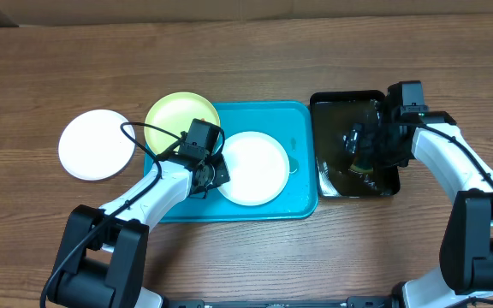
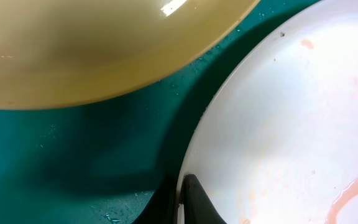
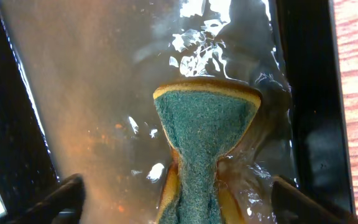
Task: Clean dirty plates on tray and stack at the side
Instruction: 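Return the sponge to the black water tray with the right gripper, then lift the scrubbed white plate with the left gripper off the tray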
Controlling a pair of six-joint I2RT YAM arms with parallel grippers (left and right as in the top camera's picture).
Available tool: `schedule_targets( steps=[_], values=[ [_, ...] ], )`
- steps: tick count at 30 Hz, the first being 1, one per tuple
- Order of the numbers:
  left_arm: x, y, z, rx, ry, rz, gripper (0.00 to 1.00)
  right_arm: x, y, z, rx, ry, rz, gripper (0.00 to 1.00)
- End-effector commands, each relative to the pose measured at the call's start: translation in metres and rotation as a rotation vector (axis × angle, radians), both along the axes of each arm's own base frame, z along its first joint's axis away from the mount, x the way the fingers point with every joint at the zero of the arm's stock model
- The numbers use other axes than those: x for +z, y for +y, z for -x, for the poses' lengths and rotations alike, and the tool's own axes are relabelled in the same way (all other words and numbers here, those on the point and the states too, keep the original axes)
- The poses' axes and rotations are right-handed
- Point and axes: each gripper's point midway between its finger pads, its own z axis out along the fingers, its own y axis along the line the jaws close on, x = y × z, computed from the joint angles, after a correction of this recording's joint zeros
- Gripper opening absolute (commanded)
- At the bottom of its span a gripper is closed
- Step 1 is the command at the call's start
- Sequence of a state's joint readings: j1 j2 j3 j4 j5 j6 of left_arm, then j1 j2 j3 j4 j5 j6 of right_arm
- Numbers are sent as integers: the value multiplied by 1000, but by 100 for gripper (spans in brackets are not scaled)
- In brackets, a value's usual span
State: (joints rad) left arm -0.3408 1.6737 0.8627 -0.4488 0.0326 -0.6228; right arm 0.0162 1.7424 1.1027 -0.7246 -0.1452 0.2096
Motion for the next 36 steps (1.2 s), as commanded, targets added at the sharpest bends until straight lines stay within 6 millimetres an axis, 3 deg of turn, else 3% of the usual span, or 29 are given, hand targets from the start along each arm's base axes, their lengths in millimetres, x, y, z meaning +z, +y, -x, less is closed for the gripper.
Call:
schedule_targets(
  steps=[1, 16, 17, 19, 21, 22, 25, 28, 32, 34, 36],
  values=[
    [-10, 4, 11, -1, 39, -28, 8, -2, -2, 0, -6, 2, 9, 100],
    [-11, 5, 13, -51, 44, -44, 4, -2, -2, 0, -6, 2, 9, 100],
    [-11, 5, 13, -61, 43, -47, 5, -2, -2, 0, -6, 2, 9, 100],
    [-11, 5, 13, -63, 43, -48, 20, -2, -2, 0, -6, 2, 9, 100],
    [-11, 5, 13, -62, 43, -47, 24, -2, -2, 0, -6, 2, 9, 100],
    [-11, 5, 13, -62, 43, -47, 22, -2, -2, 0, -6, 2, 9, 100],
    [-11, 4, 14, -64, 46, -43, 4, -2, -2, 0, -6, 2, 9, 100],
    [-12, 5, 17, -64, 57, -44, 4, -2, -2, 0, -6, 2, 9, 100],
    [-12, 6, 19, -65, 66, -48, 27, -2, -2, 0, -6, 2, 9, 100],
    [-12, 6, 19, -64, 66, -48, 24, -2, -2, 0, -6, 2, 9, 100],
    [-12, 6, 19, -64, 66, -48, 11, -2, -2, 0, -6, 2, 9, 100]
  ],
)
